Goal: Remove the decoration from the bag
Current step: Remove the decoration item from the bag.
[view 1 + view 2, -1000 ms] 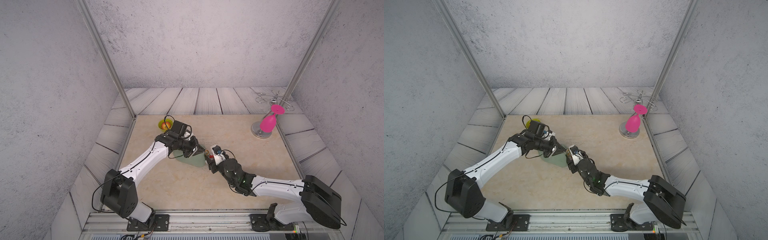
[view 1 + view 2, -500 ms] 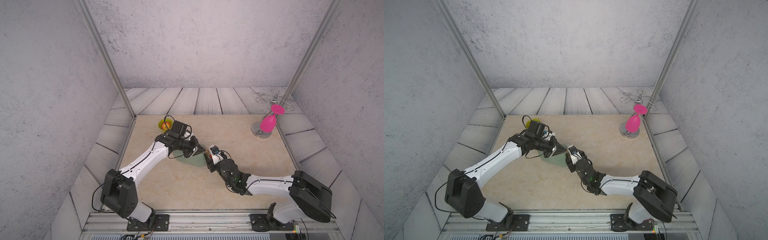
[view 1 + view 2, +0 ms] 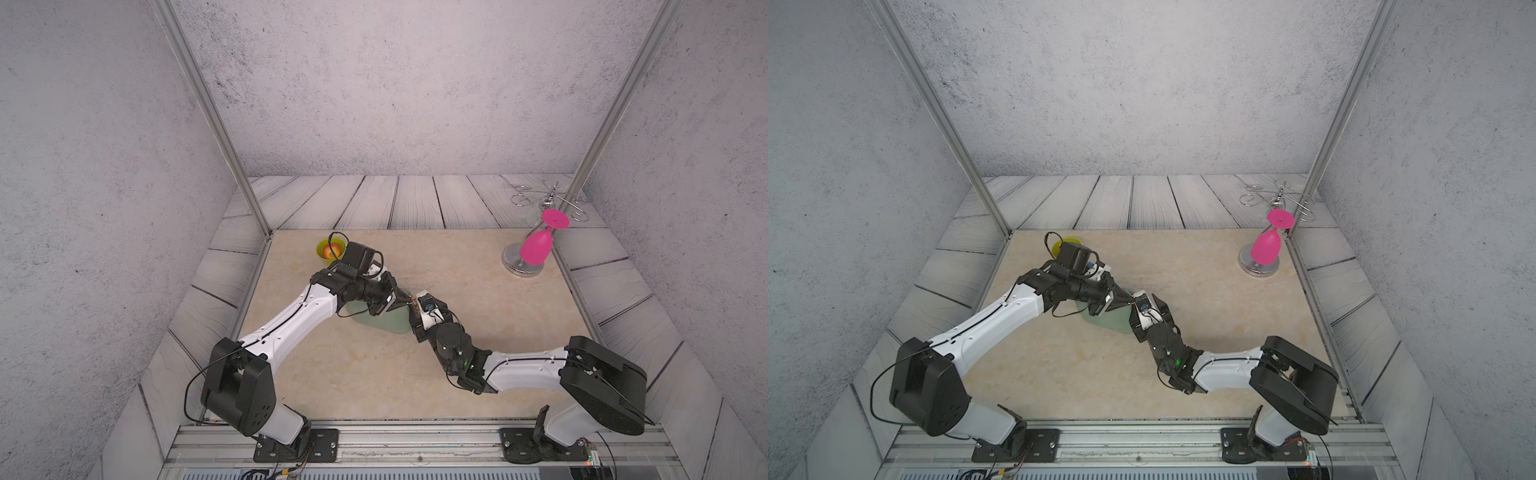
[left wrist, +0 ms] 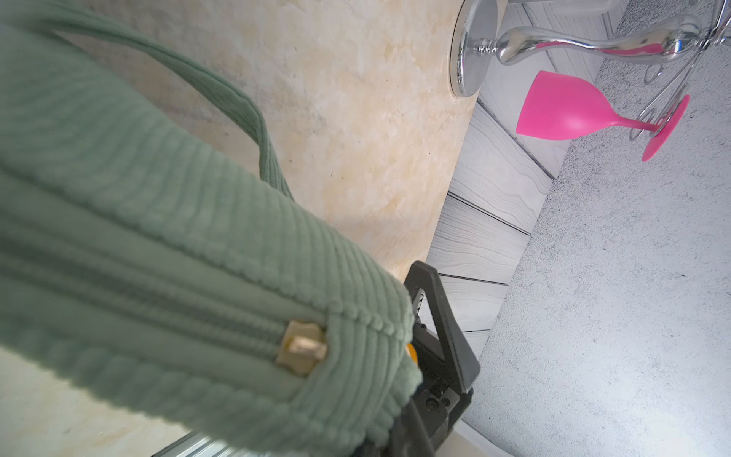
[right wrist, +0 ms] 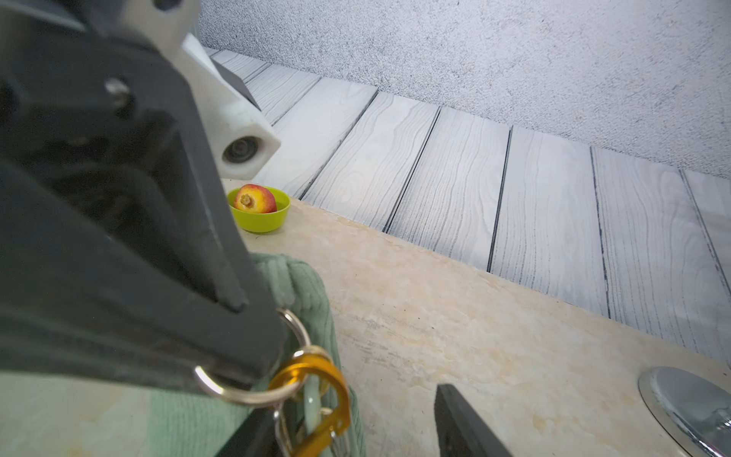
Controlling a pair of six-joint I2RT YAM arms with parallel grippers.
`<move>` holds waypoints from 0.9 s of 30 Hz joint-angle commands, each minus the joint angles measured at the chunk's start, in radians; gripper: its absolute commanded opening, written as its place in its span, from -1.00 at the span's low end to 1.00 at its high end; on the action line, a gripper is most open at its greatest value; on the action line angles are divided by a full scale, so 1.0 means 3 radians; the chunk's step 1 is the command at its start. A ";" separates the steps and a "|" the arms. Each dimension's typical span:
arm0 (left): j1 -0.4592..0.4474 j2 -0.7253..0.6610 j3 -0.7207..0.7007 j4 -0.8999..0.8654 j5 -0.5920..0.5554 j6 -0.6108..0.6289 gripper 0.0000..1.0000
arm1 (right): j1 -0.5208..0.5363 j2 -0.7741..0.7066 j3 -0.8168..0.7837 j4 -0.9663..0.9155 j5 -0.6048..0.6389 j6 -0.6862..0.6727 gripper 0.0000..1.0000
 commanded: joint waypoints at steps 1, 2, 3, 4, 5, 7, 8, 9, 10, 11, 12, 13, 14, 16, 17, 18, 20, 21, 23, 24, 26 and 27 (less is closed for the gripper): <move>0.0030 -0.0121 -0.0030 0.0102 0.0066 -0.0017 -1.00 | 0.0024 0.0021 0.0066 0.0094 0.0096 -0.0049 0.22; 0.0030 -0.0127 -0.0035 0.0110 0.0069 -0.0017 -1.00 | 0.0029 0.0017 0.0064 0.0079 0.0082 -0.0043 0.19; 0.0030 -0.0126 -0.0040 0.0111 0.0071 -0.0013 -1.00 | 0.0026 0.0017 0.0066 0.0066 0.0076 -0.0039 0.16; 0.0031 -0.0126 -0.0044 0.0117 0.0074 -0.0015 -1.00 | 0.0028 0.0012 0.0062 0.0050 0.0070 -0.0027 0.14; 0.0034 -0.0126 -0.0047 0.0128 0.0079 -0.0013 -1.00 | 0.0028 0.0006 0.0069 0.0032 0.0064 -0.0012 0.12; 0.0035 -0.0125 -0.0056 0.0139 0.0086 -0.0009 -1.00 | 0.0027 -0.0006 0.0066 0.0004 0.0031 0.0015 0.08; 0.0032 -0.0126 -0.0057 0.0139 0.0086 -0.0006 -1.00 | 0.0028 -0.0015 0.0059 -0.0012 -0.0006 0.0027 0.08; 0.0031 -0.0122 -0.0055 0.0142 0.0090 0.0002 -1.00 | 0.0026 -0.0029 0.0052 -0.0045 -0.0053 0.0040 0.08; 0.0034 -0.0119 -0.0057 0.0151 0.0102 0.0013 -1.00 | 0.0029 -0.0045 0.0051 -0.0089 -0.0102 0.0072 0.08; 0.0038 -0.0116 -0.0057 0.0146 0.0113 0.0032 -1.00 | 0.0029 -0.0072 0.0046 -0.0136 -0.0138 0.0094 0.07; 0.0040 -0.0116 -0.0056 0.0144 0.0128 0.0051 -1.00 | 0.0027 -0.0101 0.0042 -0.0179 -0.0194 0.0124 0.07; 0.0044 -0.0112 -0.0054 0.0141 0.0143 0.0085 -1.00 | 0.0025 -0.0130 0.0039 -0.0232 -0.0251 0.0145 0.07; 0.0045 -0.0107 -0.0054 0.0136 0.0166 0.0122 -1.00 | 0.0022 -0.0164 0.0036 -0.0278 -0.0296 0.0173 0.07; 0.0059 -0.0101 -0.0047 0.0116 0.0222 0.0186 -1.00 | 0.0022 -0.0231 0.0026 -0.0368 -0.0361 0.0203 0.06; 0.0060 -0.0101 -0.0049 0.0103 0.0247 0.0222 -1.00 | 0.0018 -0.0264 0.0018 -0.0410 -0.0395 0.0218 0.06; 0.0060 -0.0108 -0.0052 0.0090 0.0262 0.0253 -1.00 | 0.0020 -0.0292 0.0012 -0.0432 -0.0414 0.0225 0.05; 0.0063 -0.0123 -0.0054 0.0035 0.0278 0.0314 -1.00 | 0.0020 -0.0325 -0.0004 -0.0460 -0.0414 0.0229 0.03; 0.0065 -0.0128 -0.0054 0.0020 0.0280 0.0328 -1.00 | 0.0018 -0.0328 -0.0007 -0.0460 -0.0408 0.0226 0.02; 0.0064 -0.0141 -0.0072 0.0018 0.0281 0.0334 -1.00 | 0.0020 -0.0320 -0.0001 -0.0461 -0.0397 0.0214 0.01; 0.0066 -0.0146 -0.0080 0.0018 0.0281 0.0330 -1.00 | 0.0020 -0.0314 0.0007 -0.0462 -0.0394 0.0209 0.00; 0.0066 -0.0152 -0.0080 0.0036 0.0277 0.0313 -1.00 | 0.0025 -0.0294 0.0018 -0.0462 -0.0393 0.0208 0.00; 0.0066 -0.0154 -0.0082 0.0038 0.0280 0.0307 -1.00 | 0.0021 -0.0282 0.0022 -0.0462 -0.0390 0.0211 0.00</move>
